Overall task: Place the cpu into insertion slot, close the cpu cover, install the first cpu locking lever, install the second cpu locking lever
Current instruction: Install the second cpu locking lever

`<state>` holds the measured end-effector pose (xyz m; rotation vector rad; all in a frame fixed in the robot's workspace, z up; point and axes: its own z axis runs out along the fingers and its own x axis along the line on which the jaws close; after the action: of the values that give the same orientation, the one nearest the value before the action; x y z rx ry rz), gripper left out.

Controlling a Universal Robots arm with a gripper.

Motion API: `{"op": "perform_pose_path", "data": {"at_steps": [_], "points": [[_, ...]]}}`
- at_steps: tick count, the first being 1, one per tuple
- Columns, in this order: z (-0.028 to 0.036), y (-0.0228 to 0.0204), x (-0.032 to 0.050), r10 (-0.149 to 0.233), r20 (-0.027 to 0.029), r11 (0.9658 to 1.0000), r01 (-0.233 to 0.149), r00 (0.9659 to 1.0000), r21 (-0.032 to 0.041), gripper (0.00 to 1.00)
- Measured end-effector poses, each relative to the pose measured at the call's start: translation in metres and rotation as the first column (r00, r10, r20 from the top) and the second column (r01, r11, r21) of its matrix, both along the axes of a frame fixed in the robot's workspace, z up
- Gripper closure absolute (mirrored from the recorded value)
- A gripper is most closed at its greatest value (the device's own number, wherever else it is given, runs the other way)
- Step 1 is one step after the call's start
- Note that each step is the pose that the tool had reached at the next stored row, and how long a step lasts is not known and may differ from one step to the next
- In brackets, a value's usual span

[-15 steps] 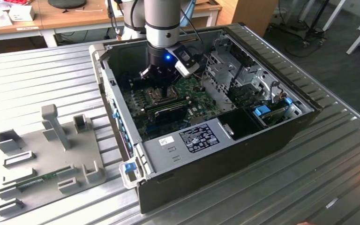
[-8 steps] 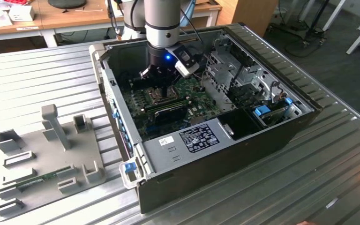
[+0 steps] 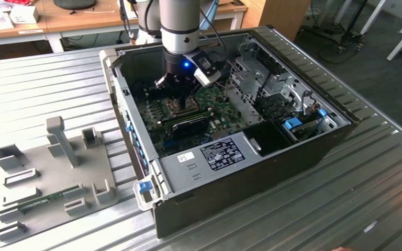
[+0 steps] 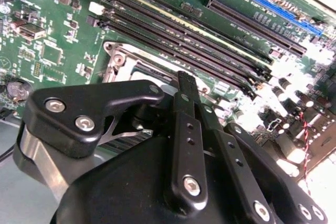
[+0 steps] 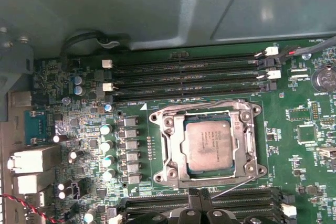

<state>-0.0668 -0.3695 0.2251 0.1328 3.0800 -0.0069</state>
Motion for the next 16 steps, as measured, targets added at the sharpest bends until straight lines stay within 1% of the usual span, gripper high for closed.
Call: {"op": "perform_pose_path", "data": {"at_steps": [3,6,8,16], "points": [[-0.0011,0.0,-0.0023,0.0,0.0,1.0,0.0,1.0,0.0,0.89],[-0.0012,0.0,-0.0024,0.0,-0.0001,1.0,0.0,1.0,-0.0001,0.89],[-0.0032,0.0,-0.0034,0.0,0.0001,1.0,0.0,1.0,0.0001,0.89],[-0.0036,0.0001,-0.0057,0.0,0.0004,1.0,0.0,1.0,0.0002,0.89]]}}
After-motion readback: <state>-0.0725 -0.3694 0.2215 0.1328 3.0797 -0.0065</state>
